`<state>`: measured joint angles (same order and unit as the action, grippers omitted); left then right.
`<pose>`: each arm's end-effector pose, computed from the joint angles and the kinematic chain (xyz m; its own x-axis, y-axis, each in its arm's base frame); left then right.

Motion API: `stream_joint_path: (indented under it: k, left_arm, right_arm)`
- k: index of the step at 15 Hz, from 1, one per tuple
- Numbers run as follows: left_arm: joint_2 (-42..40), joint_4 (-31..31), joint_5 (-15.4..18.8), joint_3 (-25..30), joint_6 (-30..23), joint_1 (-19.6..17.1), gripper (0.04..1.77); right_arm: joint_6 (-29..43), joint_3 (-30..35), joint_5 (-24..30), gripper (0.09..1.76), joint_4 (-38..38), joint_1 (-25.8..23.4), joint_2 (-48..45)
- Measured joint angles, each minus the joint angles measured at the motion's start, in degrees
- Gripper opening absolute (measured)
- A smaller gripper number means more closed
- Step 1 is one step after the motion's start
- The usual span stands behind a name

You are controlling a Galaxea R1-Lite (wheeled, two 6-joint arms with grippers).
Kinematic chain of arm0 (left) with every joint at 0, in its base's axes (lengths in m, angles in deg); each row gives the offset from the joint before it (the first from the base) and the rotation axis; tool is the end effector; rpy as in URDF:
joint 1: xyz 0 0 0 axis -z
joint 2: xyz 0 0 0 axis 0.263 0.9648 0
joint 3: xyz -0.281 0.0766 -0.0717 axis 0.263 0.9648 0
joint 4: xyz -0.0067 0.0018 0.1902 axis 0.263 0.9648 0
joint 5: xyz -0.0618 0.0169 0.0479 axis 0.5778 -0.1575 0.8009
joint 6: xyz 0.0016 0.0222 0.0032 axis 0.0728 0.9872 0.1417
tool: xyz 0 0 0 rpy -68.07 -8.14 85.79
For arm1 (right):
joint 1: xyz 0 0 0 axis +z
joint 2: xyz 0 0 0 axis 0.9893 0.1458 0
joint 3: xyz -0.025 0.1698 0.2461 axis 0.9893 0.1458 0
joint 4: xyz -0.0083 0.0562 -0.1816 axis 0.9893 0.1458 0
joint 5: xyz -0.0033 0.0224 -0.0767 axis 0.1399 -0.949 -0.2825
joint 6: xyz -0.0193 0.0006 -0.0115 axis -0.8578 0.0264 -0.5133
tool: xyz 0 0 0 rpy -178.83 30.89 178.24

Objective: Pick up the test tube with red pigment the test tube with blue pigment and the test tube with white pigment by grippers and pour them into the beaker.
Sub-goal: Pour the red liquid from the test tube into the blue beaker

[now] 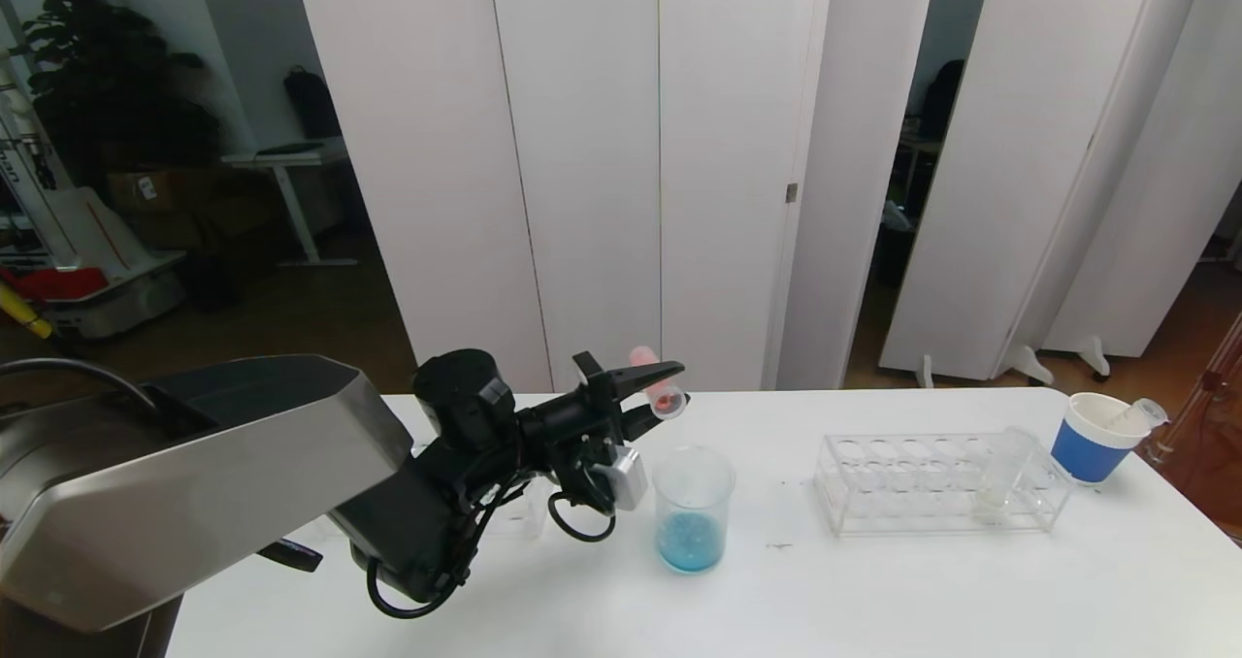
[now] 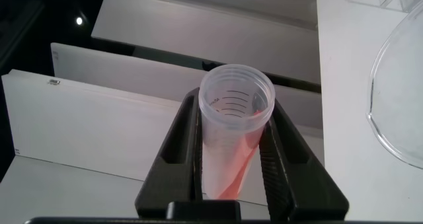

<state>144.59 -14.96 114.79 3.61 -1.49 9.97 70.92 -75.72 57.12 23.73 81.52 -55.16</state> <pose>0.3542 -0.1823 0.0861 0.4325 -0.8914 0.1357 0.0872 0.1911 0.9777 -0.0231 -0.0002 0.0769 0.9999 -0.0110 0.0130 0.0107 0.9997 0.0229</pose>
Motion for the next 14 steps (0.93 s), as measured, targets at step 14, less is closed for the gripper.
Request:
stream_joint_path:
  k: [14]
  left_arm:
    - [-0.4,0.0,-0.3,-0.1,2.8,0.1,0.58]
  right_arm:
    - [0.0,0.0,0.0,1.75,0.0,0.0,0.0]
